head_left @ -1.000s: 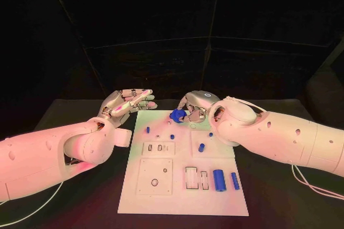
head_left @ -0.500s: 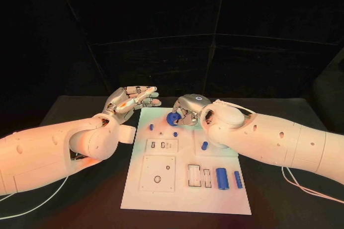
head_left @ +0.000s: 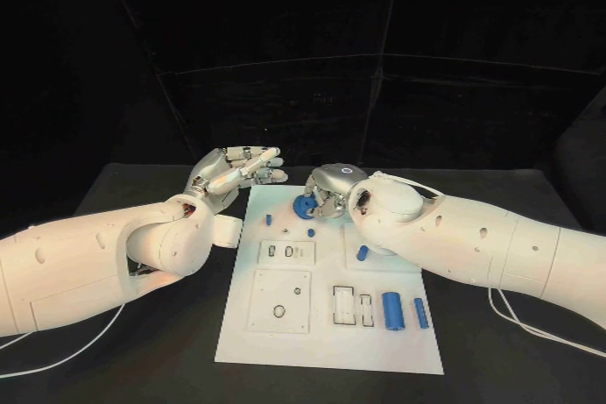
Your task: Assemble the parts on the task board
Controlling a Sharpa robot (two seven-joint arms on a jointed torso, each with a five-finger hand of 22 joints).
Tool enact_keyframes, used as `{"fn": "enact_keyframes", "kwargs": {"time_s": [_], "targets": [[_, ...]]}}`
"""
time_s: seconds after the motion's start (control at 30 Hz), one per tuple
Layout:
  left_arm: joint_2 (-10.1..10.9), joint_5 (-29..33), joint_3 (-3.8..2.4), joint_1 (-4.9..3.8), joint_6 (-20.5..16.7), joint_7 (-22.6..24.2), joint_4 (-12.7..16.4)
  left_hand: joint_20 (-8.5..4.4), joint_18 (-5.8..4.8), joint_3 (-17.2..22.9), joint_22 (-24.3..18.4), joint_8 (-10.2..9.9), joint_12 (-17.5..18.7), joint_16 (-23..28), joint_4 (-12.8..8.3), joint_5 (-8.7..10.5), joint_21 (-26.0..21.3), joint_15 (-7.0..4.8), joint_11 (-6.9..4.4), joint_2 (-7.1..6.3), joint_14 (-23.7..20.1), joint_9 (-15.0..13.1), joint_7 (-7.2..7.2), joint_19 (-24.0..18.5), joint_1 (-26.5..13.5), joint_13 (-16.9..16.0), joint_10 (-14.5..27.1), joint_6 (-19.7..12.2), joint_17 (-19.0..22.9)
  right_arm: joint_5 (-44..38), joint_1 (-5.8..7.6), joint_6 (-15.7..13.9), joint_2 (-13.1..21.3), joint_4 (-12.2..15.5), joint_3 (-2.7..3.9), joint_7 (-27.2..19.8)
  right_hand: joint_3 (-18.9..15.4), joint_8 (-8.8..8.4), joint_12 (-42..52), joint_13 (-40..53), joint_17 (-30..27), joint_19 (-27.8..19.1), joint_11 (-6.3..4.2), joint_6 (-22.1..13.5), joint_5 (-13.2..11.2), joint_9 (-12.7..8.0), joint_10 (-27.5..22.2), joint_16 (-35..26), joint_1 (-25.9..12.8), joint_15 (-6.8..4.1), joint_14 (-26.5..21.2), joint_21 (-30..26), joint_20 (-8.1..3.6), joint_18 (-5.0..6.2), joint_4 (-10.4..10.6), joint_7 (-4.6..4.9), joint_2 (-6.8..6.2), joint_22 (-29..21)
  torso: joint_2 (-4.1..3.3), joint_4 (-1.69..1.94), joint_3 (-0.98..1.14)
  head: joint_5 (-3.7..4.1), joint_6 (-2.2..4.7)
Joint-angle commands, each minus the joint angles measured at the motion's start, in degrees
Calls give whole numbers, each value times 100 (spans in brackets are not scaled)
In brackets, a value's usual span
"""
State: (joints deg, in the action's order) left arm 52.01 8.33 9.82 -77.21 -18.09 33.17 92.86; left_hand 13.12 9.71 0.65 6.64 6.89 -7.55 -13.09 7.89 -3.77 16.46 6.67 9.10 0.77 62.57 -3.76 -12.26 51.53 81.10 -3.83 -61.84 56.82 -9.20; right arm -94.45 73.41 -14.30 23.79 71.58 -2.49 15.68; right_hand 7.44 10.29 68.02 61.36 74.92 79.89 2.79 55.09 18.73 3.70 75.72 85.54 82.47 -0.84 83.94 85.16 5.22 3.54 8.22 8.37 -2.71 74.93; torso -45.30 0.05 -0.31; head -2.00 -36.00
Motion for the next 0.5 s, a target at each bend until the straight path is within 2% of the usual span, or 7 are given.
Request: {"fn": "enact_keyframes", "kwargs": {"time_s": [0.03, 0.23, 0.5], "targets": [[-12, -34, -4, -8, 76, 32, 6, 17, 84, 7, -5, -19, 20, 20, -41, 18, -13, 1, 2, 37, 45, 4, -5, 41, -15, -1, -23, 28, -6, -50, -9, 117, -41, -38, -10, 39, 60, -62, -47, -13, 325, 39, 19, 43, -51, 10, -31, 19, -6, -25, 382, 21, 11, -60, -4, -17, -3, 83, 2, -7, 1, -8, -6], [-17, -34, -4, -8, 78, 29, 3, 17, 84, 7, -5, -19, 20, 20, -41, 18, -13, 1, 2, 37, 45, 4, -5, 41, -15, -1, -23, 28, -6, -50, -14, 84, -95, -69, -10, 19, 116, -226, -94, -42, 334, 33, 75, -150, -169, -1, -71, 22, -67, 22, 382, 18, 48, -60, 0, 46, -82, 82, 4, -1, -2, 0, -12], [-14, -34, -4, -8, 79, 20, 3, 17, 84, 5, -10, -27, 31, 30, -47, 18, -18, 1, 2, 39, 49, 4, -7, 45, -14, -1, -27, 30, -10, -50, -16, 137, -114, -83, -10, 18, 52, -392, -175, -114, 328, 15, 129, -349, -475, 2, -140, 17, -273, 73, 376, 9, 101, -55, 80, 91, -186, 67, 5, -9, -3, -9, -18]]}}
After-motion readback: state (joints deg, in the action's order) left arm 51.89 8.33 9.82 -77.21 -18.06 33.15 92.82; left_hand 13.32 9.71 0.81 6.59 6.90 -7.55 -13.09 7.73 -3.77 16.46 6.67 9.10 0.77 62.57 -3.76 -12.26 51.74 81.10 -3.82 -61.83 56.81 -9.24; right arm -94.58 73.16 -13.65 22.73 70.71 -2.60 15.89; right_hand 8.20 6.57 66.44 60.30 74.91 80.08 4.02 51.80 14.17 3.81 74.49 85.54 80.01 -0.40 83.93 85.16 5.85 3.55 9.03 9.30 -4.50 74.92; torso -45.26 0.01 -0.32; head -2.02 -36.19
